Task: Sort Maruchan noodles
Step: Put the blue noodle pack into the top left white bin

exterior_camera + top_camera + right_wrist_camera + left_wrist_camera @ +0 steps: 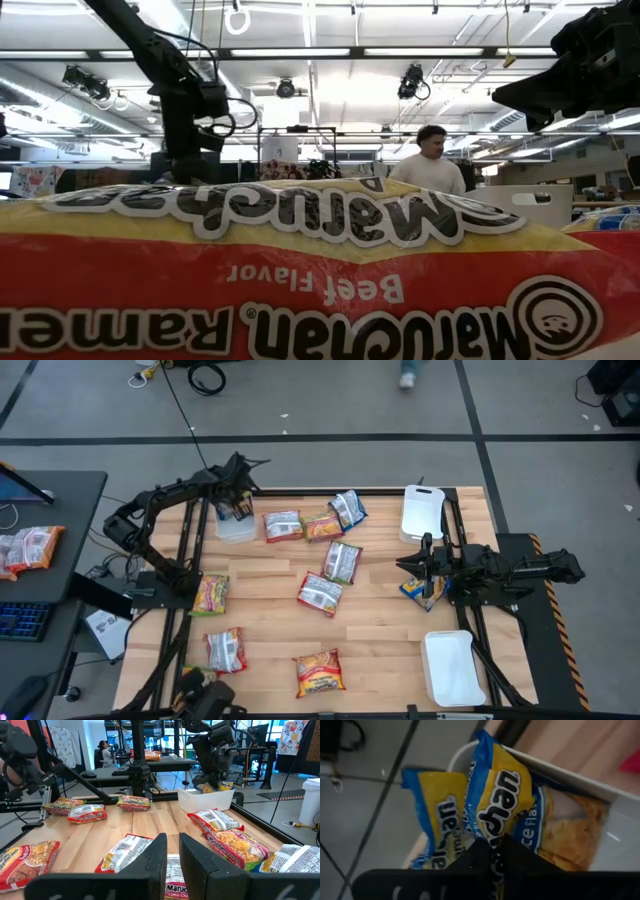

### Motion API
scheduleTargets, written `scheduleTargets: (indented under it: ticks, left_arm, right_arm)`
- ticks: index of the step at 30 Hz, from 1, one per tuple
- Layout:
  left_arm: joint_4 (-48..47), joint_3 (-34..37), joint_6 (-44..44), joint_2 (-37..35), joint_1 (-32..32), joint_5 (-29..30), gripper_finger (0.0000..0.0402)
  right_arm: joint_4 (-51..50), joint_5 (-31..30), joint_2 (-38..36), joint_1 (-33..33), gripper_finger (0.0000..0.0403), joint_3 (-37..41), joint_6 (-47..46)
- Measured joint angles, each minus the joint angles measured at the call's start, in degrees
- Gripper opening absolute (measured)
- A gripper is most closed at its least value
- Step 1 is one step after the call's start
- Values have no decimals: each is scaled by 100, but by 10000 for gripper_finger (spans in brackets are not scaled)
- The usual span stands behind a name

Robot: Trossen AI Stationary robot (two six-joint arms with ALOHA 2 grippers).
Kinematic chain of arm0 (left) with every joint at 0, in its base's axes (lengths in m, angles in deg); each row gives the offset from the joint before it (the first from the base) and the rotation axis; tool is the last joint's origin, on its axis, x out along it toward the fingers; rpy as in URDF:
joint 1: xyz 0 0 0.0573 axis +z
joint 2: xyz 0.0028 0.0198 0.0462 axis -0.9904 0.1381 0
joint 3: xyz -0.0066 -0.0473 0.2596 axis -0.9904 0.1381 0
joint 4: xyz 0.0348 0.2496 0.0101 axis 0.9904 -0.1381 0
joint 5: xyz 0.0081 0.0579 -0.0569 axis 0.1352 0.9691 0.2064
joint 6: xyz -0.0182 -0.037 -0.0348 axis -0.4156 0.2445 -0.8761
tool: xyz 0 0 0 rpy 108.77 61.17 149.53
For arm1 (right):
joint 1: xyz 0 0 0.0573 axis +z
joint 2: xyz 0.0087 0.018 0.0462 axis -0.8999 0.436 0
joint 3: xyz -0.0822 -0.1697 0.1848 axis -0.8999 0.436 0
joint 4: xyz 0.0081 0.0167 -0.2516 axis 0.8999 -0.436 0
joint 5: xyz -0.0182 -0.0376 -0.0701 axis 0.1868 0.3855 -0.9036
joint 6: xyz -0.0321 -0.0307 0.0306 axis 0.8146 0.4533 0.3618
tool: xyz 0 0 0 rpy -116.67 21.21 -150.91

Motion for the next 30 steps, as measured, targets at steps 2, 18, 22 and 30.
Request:
scheduleTargets:
  ticks: [2, 18, 22, 30]
  left_arm:
    - [-209, 0, -65, 0, -2, -41, 44]
    - [-1901, -635, -557, -431, -190, 83, 175]
    - [-2626, -782, -1091, -562, -379, -169, 179]
    - [-2728, -406, -2716, -556, -482, -1681, 145]
  right_arm:
    - [0, 0, 1, 0, 56, -1, 0]
    - [-2, 0, 0, -2, 56, 0, 2]
    - [-1, 0, -1, -1, 56, 1, 1]
    - [0, 0, 0, -2, 56, 1, 1]
